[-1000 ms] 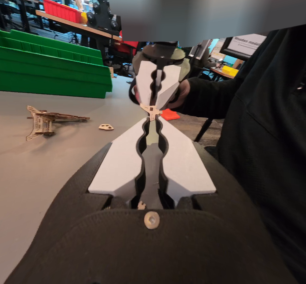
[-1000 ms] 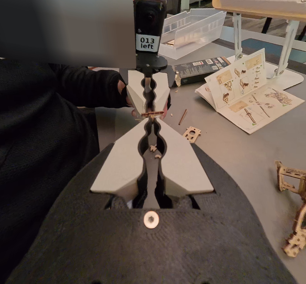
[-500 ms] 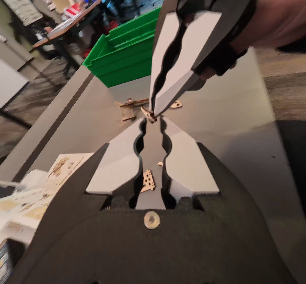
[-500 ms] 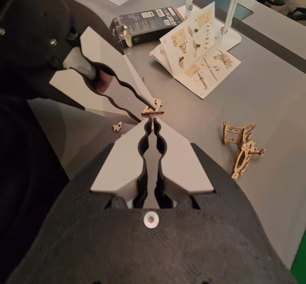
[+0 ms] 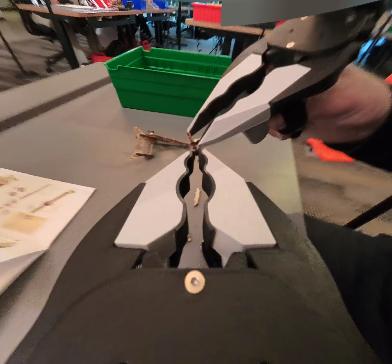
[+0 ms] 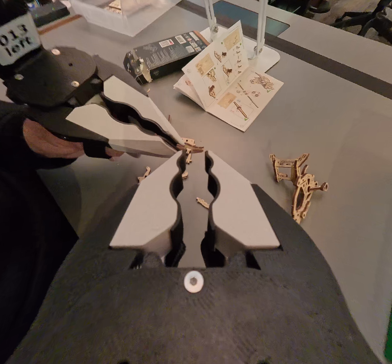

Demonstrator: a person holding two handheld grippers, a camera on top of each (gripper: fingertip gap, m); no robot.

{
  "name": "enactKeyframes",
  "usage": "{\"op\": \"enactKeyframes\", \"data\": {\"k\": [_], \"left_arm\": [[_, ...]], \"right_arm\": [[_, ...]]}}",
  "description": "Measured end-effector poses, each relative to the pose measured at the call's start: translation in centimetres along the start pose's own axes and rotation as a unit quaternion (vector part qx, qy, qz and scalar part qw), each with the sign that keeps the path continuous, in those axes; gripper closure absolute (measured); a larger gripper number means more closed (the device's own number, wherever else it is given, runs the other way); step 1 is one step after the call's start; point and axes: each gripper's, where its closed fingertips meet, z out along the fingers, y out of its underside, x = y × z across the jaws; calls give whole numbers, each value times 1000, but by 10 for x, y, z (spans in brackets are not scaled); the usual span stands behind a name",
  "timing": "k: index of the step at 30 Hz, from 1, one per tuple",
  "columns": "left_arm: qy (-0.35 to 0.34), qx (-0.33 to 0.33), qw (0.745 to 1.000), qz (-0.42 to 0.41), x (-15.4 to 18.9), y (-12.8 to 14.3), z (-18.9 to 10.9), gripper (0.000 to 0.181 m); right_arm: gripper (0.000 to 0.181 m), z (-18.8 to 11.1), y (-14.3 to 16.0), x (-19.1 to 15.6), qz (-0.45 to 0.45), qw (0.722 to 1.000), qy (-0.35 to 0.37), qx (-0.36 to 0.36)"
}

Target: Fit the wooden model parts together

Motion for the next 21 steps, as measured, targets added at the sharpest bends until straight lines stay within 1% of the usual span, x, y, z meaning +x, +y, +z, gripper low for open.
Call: {"op": "enactKeyframes", "data": {"k": [2, 5, 7, 10, 13, 17, 19, 21], "left_arm": [[18, 21, 998, -55, 0, -2, 0, 180], [46, 53, 987, -142, -7, -5, -3, 180], [57, 75, 979, -183, -11, -8, -7, 180], [93, 103, 958, -251, -9, -13, -8, 180], [128, 119, 943, -283, 0, -16, -8, 180], [161, 135, 923, -324, 4, -19, -8, 180], [170, 136, 918, -331, 6, -19, -8, 180], [178, 137, 914, -338, 6, -20, -9, 180]], "right_arm": [[163, -2, -2, 1, 26, 999, -18, 15], [156, -5, -4, 1, 83, 994, -58, 39], [156, -6, -5, 3, 103, 991, -72, 53], [159, -8, -7, 3, 121, 986, -91, 71], [165, -6, -11, 0, 154, 977, -118, 90], [171, -8, -16, -2, 218, 953, -168, 124], [180, -10, -17, -3, 235, 943, -192, 135], [180, -11, -18, -4, 250, 934, -210, 144]]}}
